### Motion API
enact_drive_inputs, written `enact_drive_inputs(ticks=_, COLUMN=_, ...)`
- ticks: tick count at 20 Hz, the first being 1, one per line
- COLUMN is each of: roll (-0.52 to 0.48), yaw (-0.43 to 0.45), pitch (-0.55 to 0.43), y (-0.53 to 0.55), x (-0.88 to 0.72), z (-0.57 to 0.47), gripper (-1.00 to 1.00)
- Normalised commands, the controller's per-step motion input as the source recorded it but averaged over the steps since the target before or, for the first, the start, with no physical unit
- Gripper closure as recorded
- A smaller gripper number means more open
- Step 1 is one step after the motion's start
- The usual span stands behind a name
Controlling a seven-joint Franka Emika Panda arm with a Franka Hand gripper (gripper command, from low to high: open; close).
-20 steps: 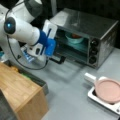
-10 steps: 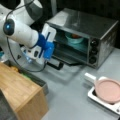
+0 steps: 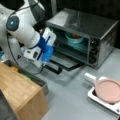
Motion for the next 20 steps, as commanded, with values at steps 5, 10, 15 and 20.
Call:
enact_drive_inputs(ticks=5, roll=-0.223, yaw=0.035, pitch=0.047, y=0.11, x=0.02, z=0.24, gripper=-1.00)
enact_drive_inputs(ticks=10, roll=0.108, yaw=0.057, pitch=0.095, y=0.13, x=0.05, z=0.26, gripper=-1.00)
enact_drive_inputs(ticks=15, roll=0.358, yaw=0.063, pitch=0.093, y=0.13, x=0.09, z=0.13, gripper=-1.00)
enact_drive_inputs(ticks=20, roll=0.497, yaw=0.114, pitch=0.070, y=0.06, x=0.09, z=0.00, gripper=-1.00)
